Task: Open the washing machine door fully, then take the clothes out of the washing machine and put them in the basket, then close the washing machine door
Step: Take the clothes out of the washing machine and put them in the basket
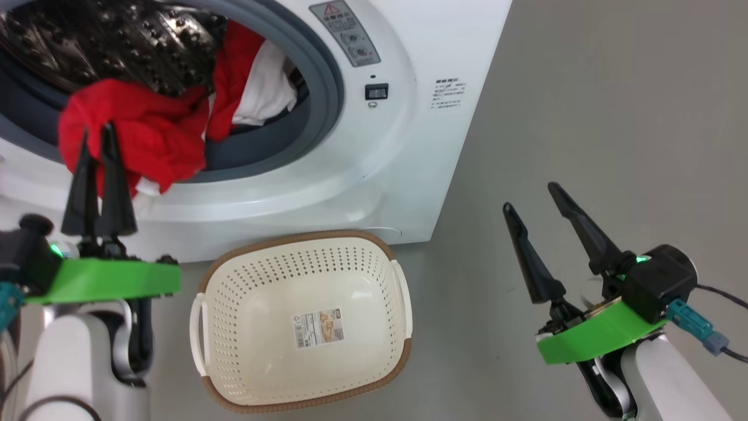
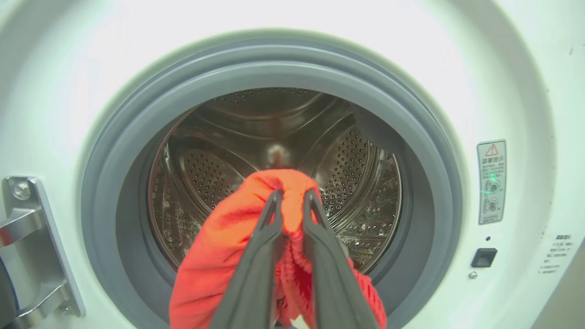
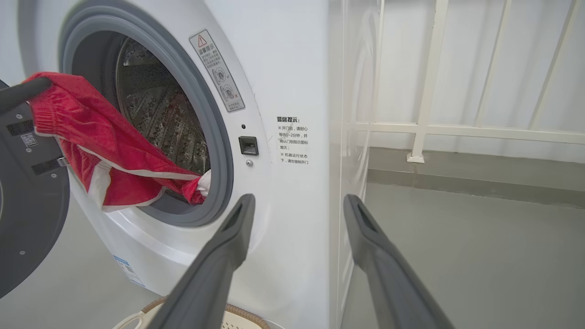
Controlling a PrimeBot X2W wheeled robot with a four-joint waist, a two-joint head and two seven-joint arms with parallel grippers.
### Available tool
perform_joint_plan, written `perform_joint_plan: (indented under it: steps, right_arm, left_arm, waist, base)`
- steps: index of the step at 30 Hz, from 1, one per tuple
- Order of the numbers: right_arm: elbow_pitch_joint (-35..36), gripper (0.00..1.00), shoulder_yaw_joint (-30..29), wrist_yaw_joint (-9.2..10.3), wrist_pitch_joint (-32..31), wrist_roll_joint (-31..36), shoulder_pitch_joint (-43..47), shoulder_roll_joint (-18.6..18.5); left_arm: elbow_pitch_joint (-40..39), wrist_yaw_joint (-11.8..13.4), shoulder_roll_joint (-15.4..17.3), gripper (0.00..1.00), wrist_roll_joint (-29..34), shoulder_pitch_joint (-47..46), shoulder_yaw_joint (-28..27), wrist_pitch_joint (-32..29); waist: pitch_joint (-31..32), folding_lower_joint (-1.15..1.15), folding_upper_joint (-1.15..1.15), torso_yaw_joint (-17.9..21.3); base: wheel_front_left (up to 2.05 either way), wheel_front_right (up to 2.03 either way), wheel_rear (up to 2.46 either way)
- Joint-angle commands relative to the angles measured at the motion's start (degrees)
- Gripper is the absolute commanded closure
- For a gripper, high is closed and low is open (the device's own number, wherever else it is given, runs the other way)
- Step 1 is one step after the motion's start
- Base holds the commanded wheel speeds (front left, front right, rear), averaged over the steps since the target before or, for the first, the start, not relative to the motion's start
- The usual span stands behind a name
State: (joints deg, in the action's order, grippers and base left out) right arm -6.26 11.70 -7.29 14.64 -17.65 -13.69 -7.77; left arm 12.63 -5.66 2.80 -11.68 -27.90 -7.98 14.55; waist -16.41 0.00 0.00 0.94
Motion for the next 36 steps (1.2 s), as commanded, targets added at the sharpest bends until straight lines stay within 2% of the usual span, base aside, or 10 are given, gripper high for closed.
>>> perform_joint_plan:
  steps: [1,16,20,26,36]
  right_arm:
    - [1.0,0.0,1.0,-0.2,0.4,-0.3,1.5,0.0]
    - [0.9,0.0,1.2,-0.2,0.4,-0.4,2.0,0.0]
    - [1.1,0.0,1.0,-0.2,0.4,-0.2,1.8,0.0]
    - [1.3,0.0,1.5,-0.2,0.4,-0.1,0.7,0.1]
    - [1.0,0.0,1.4,-0.2,0.4,0.7,-2.1,-0.3]
  left_arm:
    - [-3.3,-0.3,1.2,1.0,-0.1,2.2,-1.0,0.4]
    - [-17.2,1.1,0.4,1.0,-1.3,9.7,2.4,0.0]
    - [-17.9,1.5,0.3,1.0,-3.3,11.0,3.3,-1.1]
    - [-12.0,1.7,0.2,1.0,-6.8,11.7,5.9,-1.4]
    - [9.2,0.9,0.1,1.0,-8.1,4.4,9.4,-0.3]
  waist:
    - [1.2,0.0,0.0,-0.1]
    - [2.3,0.0,0.0,-0.7]
    - [1.2,0.0,0.0,-1.0]
    - [-1.4,0.0,0.0,-1.1]
    - [-7.0,0.0,0.0,-0.9]
  base:
    - [0.0,0.0,0.0]
    - [0.0,0.0,0.0]
    - [0.0,0.0,0.0]
    - [0.0,0.0,0.0]
    - [0.0,0.0,0.0]
